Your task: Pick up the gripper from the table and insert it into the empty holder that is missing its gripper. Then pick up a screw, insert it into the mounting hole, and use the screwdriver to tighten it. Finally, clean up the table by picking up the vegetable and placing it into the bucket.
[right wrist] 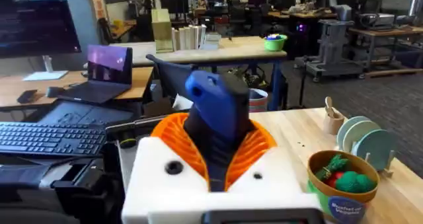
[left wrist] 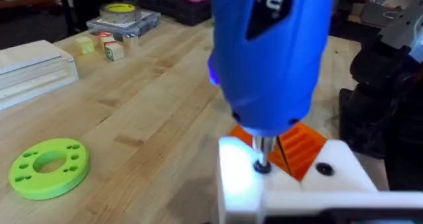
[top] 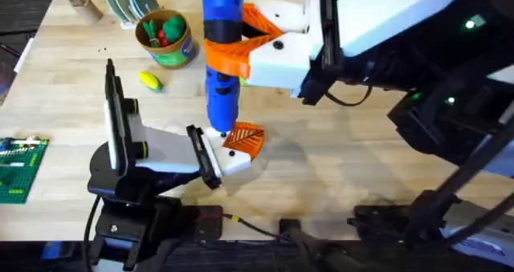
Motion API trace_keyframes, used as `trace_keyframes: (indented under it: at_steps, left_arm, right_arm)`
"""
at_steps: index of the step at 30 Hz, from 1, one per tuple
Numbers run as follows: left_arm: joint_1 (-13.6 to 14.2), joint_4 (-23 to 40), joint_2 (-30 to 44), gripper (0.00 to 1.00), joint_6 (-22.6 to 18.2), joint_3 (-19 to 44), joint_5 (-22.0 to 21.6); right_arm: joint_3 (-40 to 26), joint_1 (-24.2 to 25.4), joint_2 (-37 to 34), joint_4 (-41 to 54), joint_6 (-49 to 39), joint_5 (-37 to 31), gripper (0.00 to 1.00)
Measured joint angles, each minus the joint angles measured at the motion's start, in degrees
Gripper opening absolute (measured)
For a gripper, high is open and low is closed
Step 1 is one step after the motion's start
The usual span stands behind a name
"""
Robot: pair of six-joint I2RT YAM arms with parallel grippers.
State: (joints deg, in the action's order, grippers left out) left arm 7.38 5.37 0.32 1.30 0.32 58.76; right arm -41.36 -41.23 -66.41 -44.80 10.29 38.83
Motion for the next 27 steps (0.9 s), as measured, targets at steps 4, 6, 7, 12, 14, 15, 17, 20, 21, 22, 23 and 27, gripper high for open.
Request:
trace_keyframes:
  at_steps: [4,6,7,12,14,15,17,20,21,22,23,27]
  left_arm:
    - [0.0,0.0,0.0,0.004,0.0,0.0,0.0]
    - [0.0,0.0,0.0,0.004,0.0,0.0,0.0]
    - [0.0,0.0,0.0,0.004,0.0,0.0,0.1]
    - [0.0,0.0,0.0,0.004,0.0,0.0,0.1]
    - [0.0,0.0,0.0,0.004,0.0,0.0,0.1]
    - [0.0,0.0,0.0,0.004,0.0,0.0,0.1]
    - [0.0,0.0,0.0,0.004,0.0,0.0,0.1]
    - [0.0,0.0,0.0,0.004,0.0,0.0,0.1]
    - [0.0,0.0,0.0,0.004,0.0,0.0,0.1]
    - [0.0,0.0,0.0,0.004,0.0,0.0,0.1]
    - [0.0,0.0,0.0,0.004,0.0,0.0,0.1]
    - [0.0,0.0,0.0,0.004,0.0,0.0,0.1]
  right_arm:
    - [0.0,0.0,0.0,0.1,0.0,0.0,0.089]
    - [0.0,0.0,0.0,0.5,0.0,0.0,0.089]
    - [0.0,0.0,0.0,0.7,0.0,-0.1,0.089]
    - [0.0,0.0,0.0,-0.7,0.0,-0.2,0.089]
    - [0.0,0.0,0.0,-3.5,0.0,-0.2,0.089]
    - [0.0,0.0,0.0,-4.5,0.0,-0.2,0.089]
    - [0.0,0.0,0.0,-5.2,0.0,-0.2,0.089]
    - [0.0,0.0,0.0,-5.6,0.0,-0.1,0.088]
    - [0.0,0.1,0.0,-6.8,0.0,0.0,0.087]
    - [0.0,0.3,0.0,-8.4,0.0,0.0,0.087]
    - [0.0,0.5,0.0,-9.5,0.0,0.0,0.086]
    - [0.0,1.3,0.1,-8.2,0.3,0.0,0.086]
